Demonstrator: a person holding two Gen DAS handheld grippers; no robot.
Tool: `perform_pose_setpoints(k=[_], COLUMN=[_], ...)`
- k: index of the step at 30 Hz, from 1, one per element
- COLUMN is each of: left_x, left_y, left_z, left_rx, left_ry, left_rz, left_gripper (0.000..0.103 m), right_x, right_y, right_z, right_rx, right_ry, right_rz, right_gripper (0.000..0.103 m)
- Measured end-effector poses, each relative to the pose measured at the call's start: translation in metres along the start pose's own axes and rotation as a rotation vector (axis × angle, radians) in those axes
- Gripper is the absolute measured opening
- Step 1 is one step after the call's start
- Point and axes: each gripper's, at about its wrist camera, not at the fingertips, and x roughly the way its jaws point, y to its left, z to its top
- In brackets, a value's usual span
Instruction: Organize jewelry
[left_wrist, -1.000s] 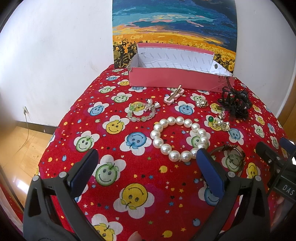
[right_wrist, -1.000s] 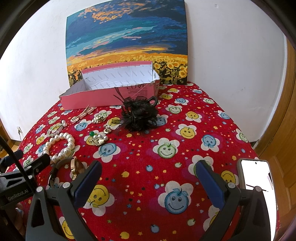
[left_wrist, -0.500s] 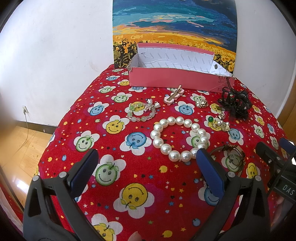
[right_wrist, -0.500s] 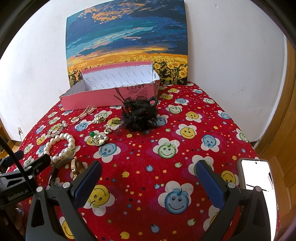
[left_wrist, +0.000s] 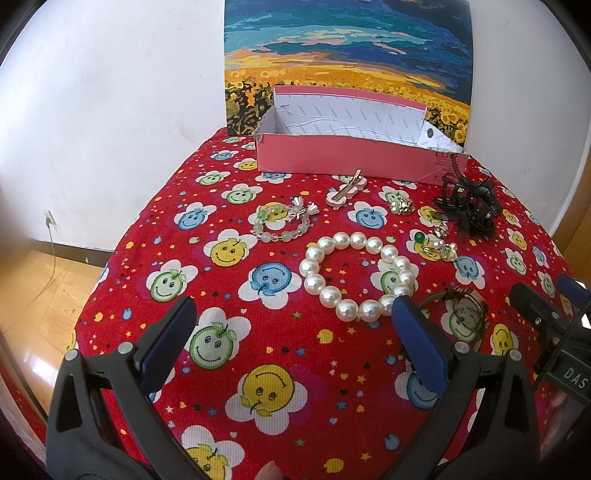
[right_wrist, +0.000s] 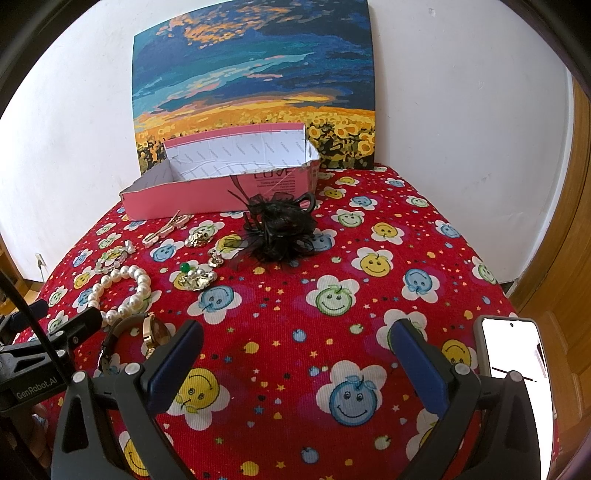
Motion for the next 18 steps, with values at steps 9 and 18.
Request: perform_pose_setpoints(k=[9, 18], left_x=[0.002, -0.013], left_y=[0.0, 0.0], left_z=[0.0, -0.006], left_rx=[-0.001, -0.035], left_ry=[0.042, 0.021], left_rz=[-0.056, -0.084], left_gripper=[0.099, 0.099], right_x=[0.005, 0.008], right_y=[0.0, -0.015], right_z=[0.001, 0.001], right_rx=[0.003, 0.097], right_ry=[0.037, 0.081], right_rz=[0.045, 0.178], right_gripper=[0.103, 0.103])
